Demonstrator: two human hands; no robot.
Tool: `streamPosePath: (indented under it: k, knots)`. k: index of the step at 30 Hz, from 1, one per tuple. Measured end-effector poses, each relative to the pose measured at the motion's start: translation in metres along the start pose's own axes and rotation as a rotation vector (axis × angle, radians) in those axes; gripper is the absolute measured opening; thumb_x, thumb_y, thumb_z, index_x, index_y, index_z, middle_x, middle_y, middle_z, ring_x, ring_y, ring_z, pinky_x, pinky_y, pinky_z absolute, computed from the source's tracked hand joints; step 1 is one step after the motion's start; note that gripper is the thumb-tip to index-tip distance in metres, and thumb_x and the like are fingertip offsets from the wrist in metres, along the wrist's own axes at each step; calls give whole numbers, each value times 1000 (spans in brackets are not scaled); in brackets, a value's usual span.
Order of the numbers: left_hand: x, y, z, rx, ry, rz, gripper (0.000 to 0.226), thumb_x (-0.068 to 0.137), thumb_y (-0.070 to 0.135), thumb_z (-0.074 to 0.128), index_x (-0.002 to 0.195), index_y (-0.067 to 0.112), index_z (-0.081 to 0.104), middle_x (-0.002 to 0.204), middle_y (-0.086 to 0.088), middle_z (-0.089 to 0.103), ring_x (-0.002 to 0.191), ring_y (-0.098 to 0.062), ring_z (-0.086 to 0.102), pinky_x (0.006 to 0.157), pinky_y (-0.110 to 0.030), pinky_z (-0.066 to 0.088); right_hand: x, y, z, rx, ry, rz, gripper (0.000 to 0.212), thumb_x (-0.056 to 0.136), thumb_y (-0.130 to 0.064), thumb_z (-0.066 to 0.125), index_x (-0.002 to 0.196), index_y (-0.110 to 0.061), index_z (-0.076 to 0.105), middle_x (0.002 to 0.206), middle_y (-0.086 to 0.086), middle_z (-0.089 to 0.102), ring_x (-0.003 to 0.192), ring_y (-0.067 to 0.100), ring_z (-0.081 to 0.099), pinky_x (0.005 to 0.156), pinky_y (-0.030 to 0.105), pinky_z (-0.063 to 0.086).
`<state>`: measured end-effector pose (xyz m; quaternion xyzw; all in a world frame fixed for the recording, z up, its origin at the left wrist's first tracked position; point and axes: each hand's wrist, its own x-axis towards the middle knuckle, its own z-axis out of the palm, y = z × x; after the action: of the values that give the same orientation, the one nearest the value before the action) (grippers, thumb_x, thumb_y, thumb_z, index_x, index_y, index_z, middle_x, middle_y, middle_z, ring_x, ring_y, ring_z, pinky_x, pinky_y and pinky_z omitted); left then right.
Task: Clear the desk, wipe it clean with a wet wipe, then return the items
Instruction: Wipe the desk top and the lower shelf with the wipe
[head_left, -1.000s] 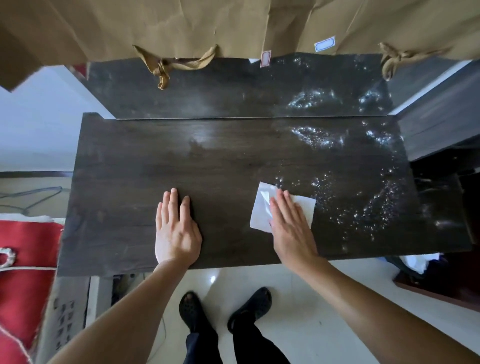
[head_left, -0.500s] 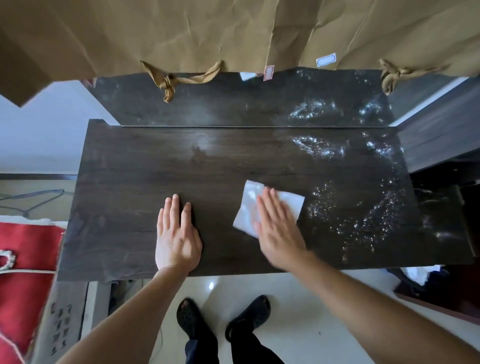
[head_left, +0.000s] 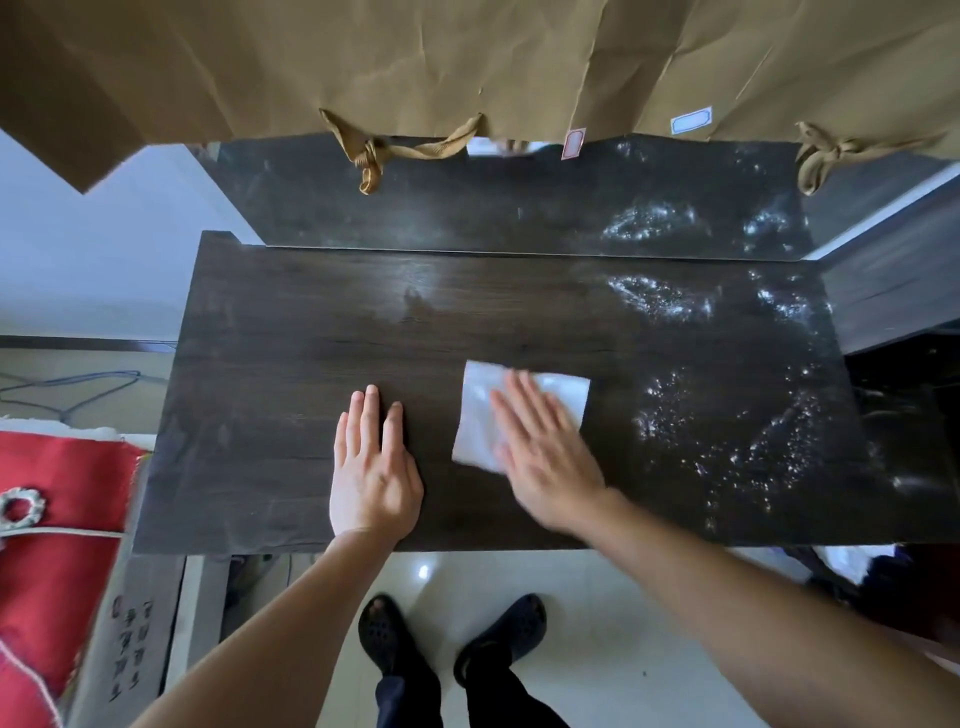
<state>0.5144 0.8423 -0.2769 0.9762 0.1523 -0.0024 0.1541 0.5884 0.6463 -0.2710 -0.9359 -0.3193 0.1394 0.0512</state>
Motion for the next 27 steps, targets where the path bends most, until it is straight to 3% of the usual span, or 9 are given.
streamPosePath:
  k: [3, 10, 13, 16, 21, 24, 27]
  knots:
    - [1, 1, -1, -6, 8, 10, 53, 87, 18, 28, 130, -3, 50, 147, -28, 34, 139, -42, 27, 115, -51, 24, -29, 9, 4, 12, -47, -143, 56, 99, -37, 26, 149, -12, 23, 158, 10, 12, 146, 26, 8, 117, 46, 13]
    - [1, -3, 2, -9, 6, 33, 51, 88, 18, 30, 132, -2, 48, 148, -27, 32, 140, -41, 25, 116, -49, 21, 100, 61, -36, 15, -27, 403, 60, 101, -40, 18, 150, -14, -4, 159, 11, -12, 146, 23, -11, 119, 41, 0]
    - [1, -6, 4, -13, 7, 42, 52, 87, 18, 29, 131, -3, 48, 147, -28, 33, 140, -41, 25, 116, -50, 21, 118, 17, -27, 43, -5, 348, 60, 101, -38, 19, 150, -14, -4, 159, 13, -11, 146, 26, -11, 119, 42, 1]
    - [1, -8, 4, -16, -2, 50, 52, 88, 17, 28, 131, -3, 47, 148, -28, 31, 141, -41, 24, 116, -49, 20, 64, -13, -9, 13, 16, 152, 59, 100, -37, 25, 151, -15, 6, 159, 10, -4, 147, 24, -6, 119, 43, 4]
    - [2, -10, 5, -12, -26, 50, 53, 88, 18, 25, 132, -3, 45, 148, -27, 30, 141, -42, 23, 117, -50, 18, -27, -25, 11, 31, 64, 363, 58, 100, -36, 28, 150, -11, 16, 158, 13, 6, 147, 28, 1, 119, 46, 11]
    - [2, -9, 4, -6, -41, 48, 53, 87, 18, 27, 132, -3, 46, 147, -29, 32, 140, -42, 25, 116, -51, 18, -71, -50, 24, 87, 17, 317, 55, 99, -34, 23, 150, -13, 19, 158, 11, 9, 146, 28, 6, 117, 48, 15]
    - [3, -8, 3, 9, -77, 43, 56, 85, 20, 29, 134, -3, 44, 148, -29, 30, 141, -42, 22, 116, -50, 14, -106, -21, 19, 111, 57, 355, 52, 99, -30, 25, 148, -12, 27, 157, 10, 17, 145, 28, 15, 116, 45, 19]
